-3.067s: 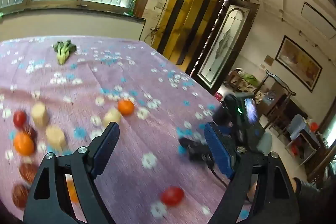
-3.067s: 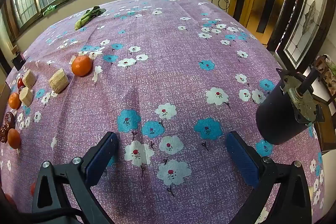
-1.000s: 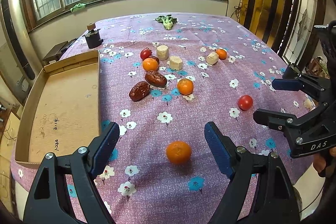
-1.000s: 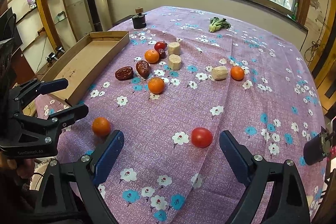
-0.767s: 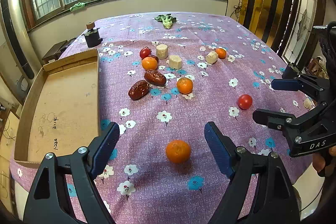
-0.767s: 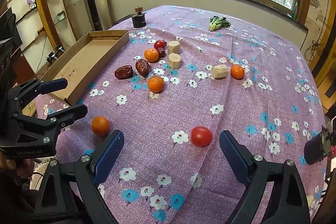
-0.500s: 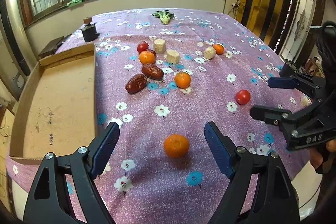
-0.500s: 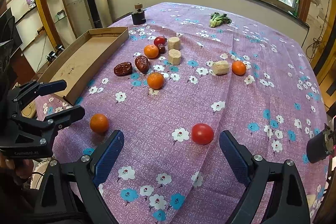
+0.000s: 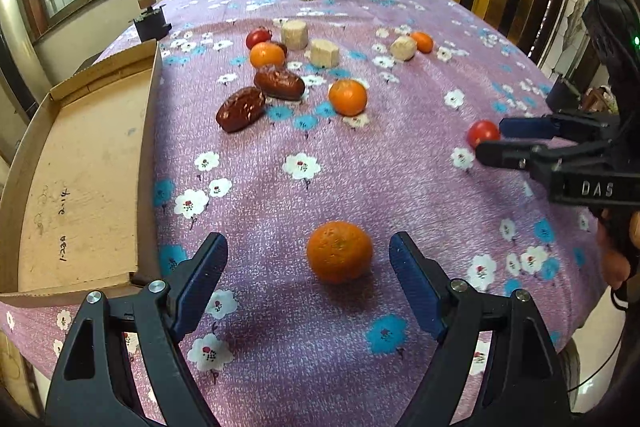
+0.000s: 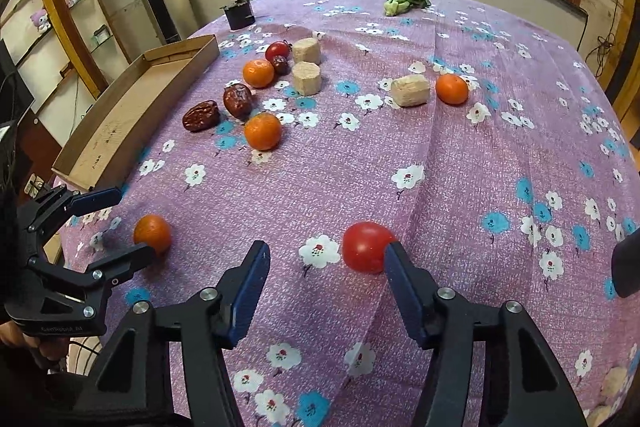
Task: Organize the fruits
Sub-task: 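Grasp the tangerine with the left tool while the right tool grasps the tomato, then carry the tangerine and tomato over the cardboard tray with both tools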
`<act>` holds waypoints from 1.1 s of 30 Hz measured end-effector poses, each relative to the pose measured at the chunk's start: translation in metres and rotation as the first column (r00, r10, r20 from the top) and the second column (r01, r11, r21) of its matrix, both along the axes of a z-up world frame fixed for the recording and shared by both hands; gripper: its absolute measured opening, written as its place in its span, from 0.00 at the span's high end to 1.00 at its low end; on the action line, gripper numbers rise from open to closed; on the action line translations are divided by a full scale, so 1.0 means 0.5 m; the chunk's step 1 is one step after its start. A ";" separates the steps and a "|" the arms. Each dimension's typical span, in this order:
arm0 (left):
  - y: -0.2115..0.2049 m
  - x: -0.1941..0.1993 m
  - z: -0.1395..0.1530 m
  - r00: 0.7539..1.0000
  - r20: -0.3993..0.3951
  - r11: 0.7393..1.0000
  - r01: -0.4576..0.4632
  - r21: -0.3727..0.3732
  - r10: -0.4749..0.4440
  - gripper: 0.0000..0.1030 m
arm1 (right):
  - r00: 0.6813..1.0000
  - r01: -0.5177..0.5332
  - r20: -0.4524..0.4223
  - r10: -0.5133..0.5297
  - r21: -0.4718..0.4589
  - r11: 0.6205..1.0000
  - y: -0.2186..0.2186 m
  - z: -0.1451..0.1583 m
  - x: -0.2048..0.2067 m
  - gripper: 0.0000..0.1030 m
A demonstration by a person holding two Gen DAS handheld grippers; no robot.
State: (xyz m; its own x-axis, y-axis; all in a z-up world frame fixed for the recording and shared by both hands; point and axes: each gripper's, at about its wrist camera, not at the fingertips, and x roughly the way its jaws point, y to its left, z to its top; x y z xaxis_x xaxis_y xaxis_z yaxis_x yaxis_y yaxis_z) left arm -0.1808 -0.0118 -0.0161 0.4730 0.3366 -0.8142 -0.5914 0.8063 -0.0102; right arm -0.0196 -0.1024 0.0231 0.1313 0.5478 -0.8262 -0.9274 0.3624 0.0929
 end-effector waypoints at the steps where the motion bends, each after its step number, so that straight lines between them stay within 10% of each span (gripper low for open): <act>1: 0.000 0.002 -0.005 1.000 -0.004 1.000 0.004 -0.002 -0.004 0.19 | 1.000 0.008 0.012 -0.008 0.000 1.000 0.002 -0.002 0.004 0.40; 8: -0.001 0.015 -0.030 0.999 -0.013 0.999 0.043 -0.001 -0.043 0.40 | 0.998 0.035 0.052 -0.035 -0.007 0.999 0.009 -0.015 0.028 0.45; 16: 0.001 0.025 -0.023 0.998 0.013 0.998 0.069 -0.013 -0.069 0.69 | 0.994 0.093 0.055 -0.092 -0.019 0.995 0.010 -0.035 0.073 0.73; 33: 0.028 -0.023 0.030 0.994 0.104 0.998 0.041 -0.057 -0.034 0.69 | 0.999 0.009 0.032 -0.012 0.074 0.997 0.009 0.030 -0.001 0.74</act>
